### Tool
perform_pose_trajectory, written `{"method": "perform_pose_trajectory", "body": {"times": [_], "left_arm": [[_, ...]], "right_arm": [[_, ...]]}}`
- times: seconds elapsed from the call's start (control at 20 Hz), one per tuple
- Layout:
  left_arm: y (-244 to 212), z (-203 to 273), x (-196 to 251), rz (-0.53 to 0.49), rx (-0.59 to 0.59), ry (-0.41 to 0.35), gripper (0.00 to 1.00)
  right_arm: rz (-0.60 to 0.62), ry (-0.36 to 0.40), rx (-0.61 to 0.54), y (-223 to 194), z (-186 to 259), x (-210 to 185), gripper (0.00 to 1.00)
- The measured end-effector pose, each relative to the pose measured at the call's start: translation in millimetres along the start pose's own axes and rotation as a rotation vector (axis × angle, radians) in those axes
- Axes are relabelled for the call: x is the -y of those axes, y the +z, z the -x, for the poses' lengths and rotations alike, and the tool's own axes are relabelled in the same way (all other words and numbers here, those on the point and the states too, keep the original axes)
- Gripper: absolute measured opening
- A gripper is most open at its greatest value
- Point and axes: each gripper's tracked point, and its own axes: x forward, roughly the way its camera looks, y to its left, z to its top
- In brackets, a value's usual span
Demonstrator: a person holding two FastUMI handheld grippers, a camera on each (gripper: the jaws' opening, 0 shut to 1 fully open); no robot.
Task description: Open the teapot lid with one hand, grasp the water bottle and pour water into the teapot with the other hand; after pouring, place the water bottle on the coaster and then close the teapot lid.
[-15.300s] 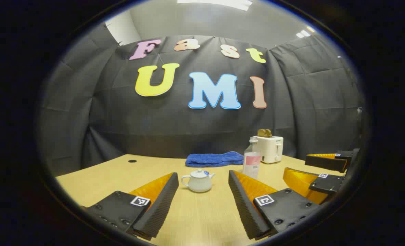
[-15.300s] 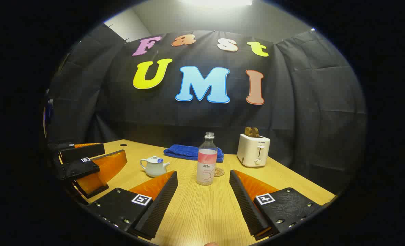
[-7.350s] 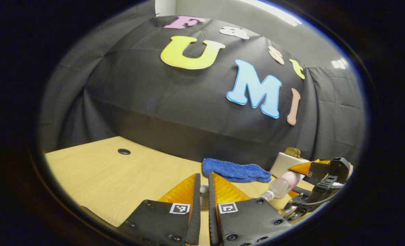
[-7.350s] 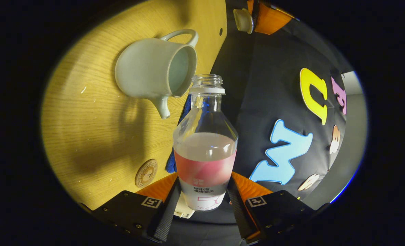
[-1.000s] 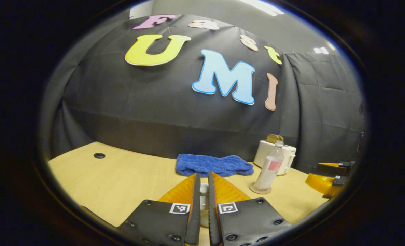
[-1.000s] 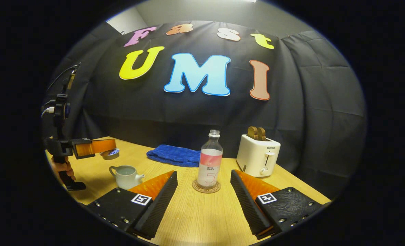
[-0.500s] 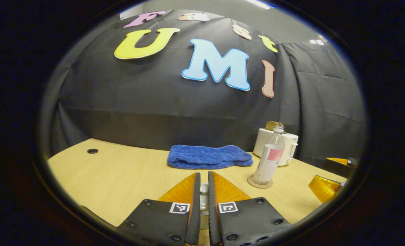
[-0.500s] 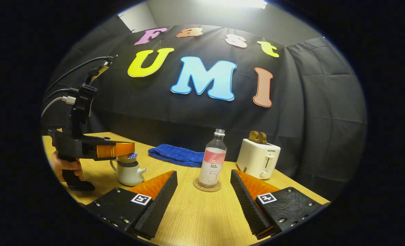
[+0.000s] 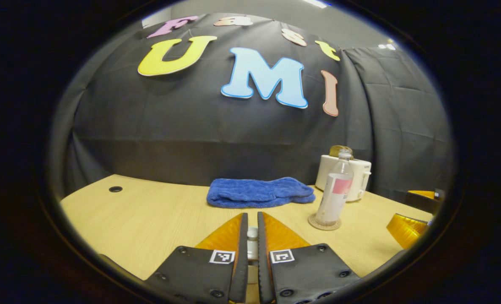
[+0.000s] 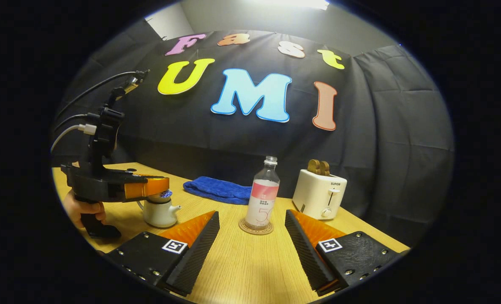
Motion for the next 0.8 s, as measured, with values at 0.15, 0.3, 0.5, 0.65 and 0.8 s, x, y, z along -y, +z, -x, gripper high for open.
{"method": "perform_pose_trajectory", "body": {"times": [0.15, 0.3, 0.5, 0.65, 0.8], "left_arm": [[0.0, 0.8, 0.9, -0.009, 0.003, 0.004, 0.19], [-2.3, 2.4, 1.8, -0.008, 0.002, 0.005, 0.19], [-2.8, 3.3, 2.0, -0.013, -0.002, 0.008, 0.19], [-8.2, 2.5, 2.3, -0.032, -0.01, 0.016, 0.19], [-8.0, 1.6, 1.1, -0.023, -0.006, 0.017, 0.19]], "right_arm": [[-0.002, -0.002, -0.004, -1.5, 0.4, 2.0, 0.97], [-0.013, -0.003, -0.005, -3.0, -1.6, 3.1, 0.97], [-0.026, -0.005, -0.015, -6.3, -2.2, 4.5, 0.97], [-0.028, -0.003, -0.012, -5.6, -2.4, 3.7, 0.97], [-0.027, 0.004, -0.012, -5.7, -3.3, 1.8, 0.97]]}}
